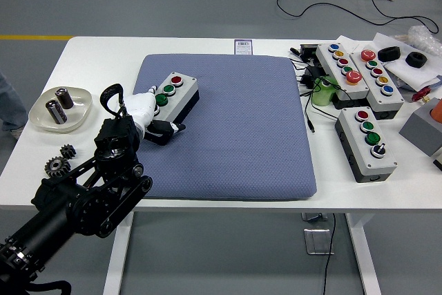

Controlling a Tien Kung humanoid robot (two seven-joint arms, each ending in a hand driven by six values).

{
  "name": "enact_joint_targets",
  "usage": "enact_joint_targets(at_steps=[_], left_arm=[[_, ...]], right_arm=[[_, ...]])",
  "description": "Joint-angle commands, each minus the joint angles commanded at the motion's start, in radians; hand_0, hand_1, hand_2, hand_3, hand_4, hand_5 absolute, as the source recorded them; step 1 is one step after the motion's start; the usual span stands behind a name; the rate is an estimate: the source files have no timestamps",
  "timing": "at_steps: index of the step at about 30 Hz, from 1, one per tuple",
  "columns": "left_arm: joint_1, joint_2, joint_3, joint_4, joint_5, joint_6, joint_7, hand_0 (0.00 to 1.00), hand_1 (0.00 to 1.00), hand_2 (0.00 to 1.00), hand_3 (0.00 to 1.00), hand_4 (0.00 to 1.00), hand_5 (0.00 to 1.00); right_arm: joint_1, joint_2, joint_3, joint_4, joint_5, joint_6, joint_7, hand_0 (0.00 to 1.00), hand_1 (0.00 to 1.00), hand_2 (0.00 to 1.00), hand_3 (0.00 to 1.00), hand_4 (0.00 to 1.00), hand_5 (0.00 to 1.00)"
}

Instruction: Pick up the button,place it on the desk,press the button,press the button

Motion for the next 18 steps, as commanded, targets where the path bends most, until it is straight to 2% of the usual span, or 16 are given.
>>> enact_joint_targets(at_steps=[2,3,8,9,14,15,18], left_arm=[[-0.001,0.0,0.003,0.008,0.0,-0.008,0.0,0.158,0.357,0.554,0.998,0.983,0.646],[-0.001,0.001,0.005,0.01,0.0,-0.011,0.0,0.046,0.201,0.312,0.876,0.972,0.599],[0.0,0.002,0.014,0.017,0.0,-0.01,0.0,0.046,0.201,0.312,0.876,0.972,0.599],[0.0,0.002,0.015,0.018,0.0,-0.003,0.0,0.002,0.134,0.218,0.709,0.8,0.382],[0.001,0.002,0.018,0.019,0.0,0.039,0.0,0.002,0.134,0.218,0.709,0.8,0.382],[0.001,0.002,0.019,0.019,0.0,0.046,0.0,0.002,0.129,0.183,0.509,0.658,0.309],[-0.001,0.002,0.021,0.02,0.0,0.085,0.0,0.002,0.129,0.183,0.509,0.658,0.309]], right_arm=[[0.0,0.0,0.0,0.0,0.001,-0.001,0.0,0.671,0.644,0.686,0.633,0.307,0.173],[0.0,0.0,0.0,0.0,0.001,-0.001,0.0,0.671,0.644,0.687,0.632,0.307,0.172],[0.001,-0.001,0.002,0.0,0.001,-0.001,0.0,0.671,0.644,0.687,0.632,0.307,0.172],[0.001,0.0,0.003,0.0,-0.001,0.0,0.0,0.671,0.644,0.687,0.632,0.307,0.172],[0.001,0.0,0.004,0.0,-0.003,0.0,-0.001,0.671,0.644,0.687,0.632,0.307,0.172],[0.001,0.0,0.004,0.0,-0.004,0.0,-0.001,0.671,0.645,0.687,0.632,0.307,0.173],[0.001,0.0,0.006,0.0,-0.007,0.0,-0.001,0.671,0.645,0.687,0.632,0.307,0.173]])
